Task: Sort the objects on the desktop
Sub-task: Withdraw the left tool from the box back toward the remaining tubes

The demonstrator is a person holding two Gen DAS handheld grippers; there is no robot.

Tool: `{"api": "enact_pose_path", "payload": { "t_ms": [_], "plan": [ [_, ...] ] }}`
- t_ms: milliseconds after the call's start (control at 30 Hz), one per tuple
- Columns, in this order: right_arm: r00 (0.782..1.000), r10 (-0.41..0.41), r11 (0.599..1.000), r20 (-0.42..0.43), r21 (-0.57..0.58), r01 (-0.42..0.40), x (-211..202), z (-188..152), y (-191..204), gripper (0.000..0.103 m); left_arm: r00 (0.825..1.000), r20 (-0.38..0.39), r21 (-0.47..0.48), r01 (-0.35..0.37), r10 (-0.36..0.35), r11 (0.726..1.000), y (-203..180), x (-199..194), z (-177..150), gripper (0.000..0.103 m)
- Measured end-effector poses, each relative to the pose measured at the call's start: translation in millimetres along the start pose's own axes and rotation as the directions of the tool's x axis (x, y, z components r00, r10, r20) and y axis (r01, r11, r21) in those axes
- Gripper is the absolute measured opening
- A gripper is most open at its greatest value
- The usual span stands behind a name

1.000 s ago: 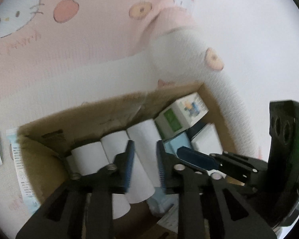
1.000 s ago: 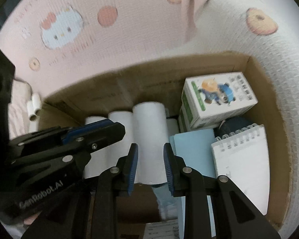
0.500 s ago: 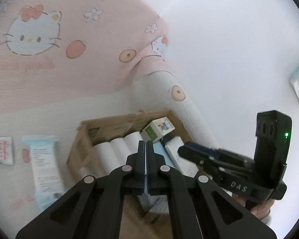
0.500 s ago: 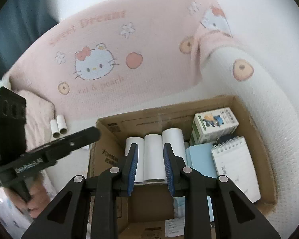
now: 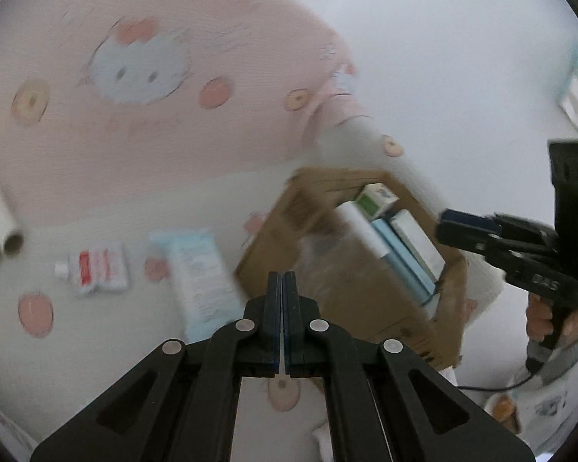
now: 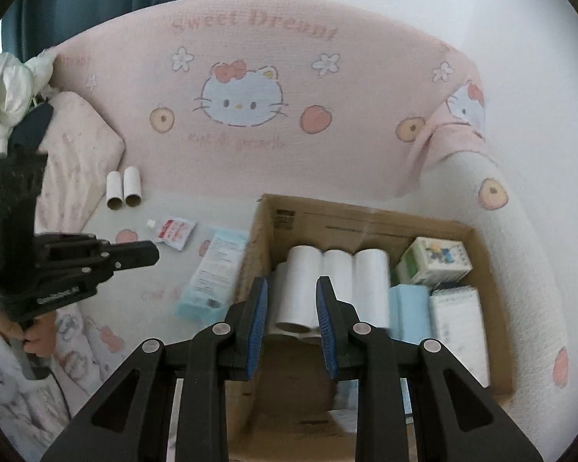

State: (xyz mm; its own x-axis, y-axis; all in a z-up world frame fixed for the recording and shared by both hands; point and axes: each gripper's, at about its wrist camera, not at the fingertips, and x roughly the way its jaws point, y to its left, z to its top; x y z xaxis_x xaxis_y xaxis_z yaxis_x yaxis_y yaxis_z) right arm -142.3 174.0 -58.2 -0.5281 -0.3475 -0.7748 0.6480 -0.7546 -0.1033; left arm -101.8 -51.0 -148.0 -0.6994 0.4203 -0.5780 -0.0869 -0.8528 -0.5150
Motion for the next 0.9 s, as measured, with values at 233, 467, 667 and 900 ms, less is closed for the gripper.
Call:
{"api": "enact_pose_path", "payload": {
  "t_ms": [233, 467, 667, 900],
  "plan": [
    [0.999, 0.004, 0.992, 0.047, -0.127, 0.002, 5.1, 1.6, 57.3, 0.022, 0.992, 0.071, -0.044, -0.104, 0.107, 0.994, 60.5, -31.0, -22.6, 0.001],
    [0.998, -0.04, 0.949, 0.038, -0.311, 0.05, 29.8, 11.4, 118.7, 0.022, 0.975, 0.162, -0.187, -0.124, 0.155, 0.975, 116.8, -53.8, -35.2, 0.0],
    [0.998, -0.003, 0.912, 0.064, -0.409, 0.029, 51.8, 21.0, 164.1, 0.022, 0.952, 0.19, -0.183, -0.205, 0.239, 0.961, 125.9, -48.5, -22.5, 0.0],
    [0.988, 0.151, 0.925, 0.037, -0.358, -0.128, 94.7, 45.5, 191.7, 0.022, 0.941, 0.198, -0.193, -0.237, 0.274, 0.952, 136.5, -36.4, -8.7, 0.0]
  ]
}}
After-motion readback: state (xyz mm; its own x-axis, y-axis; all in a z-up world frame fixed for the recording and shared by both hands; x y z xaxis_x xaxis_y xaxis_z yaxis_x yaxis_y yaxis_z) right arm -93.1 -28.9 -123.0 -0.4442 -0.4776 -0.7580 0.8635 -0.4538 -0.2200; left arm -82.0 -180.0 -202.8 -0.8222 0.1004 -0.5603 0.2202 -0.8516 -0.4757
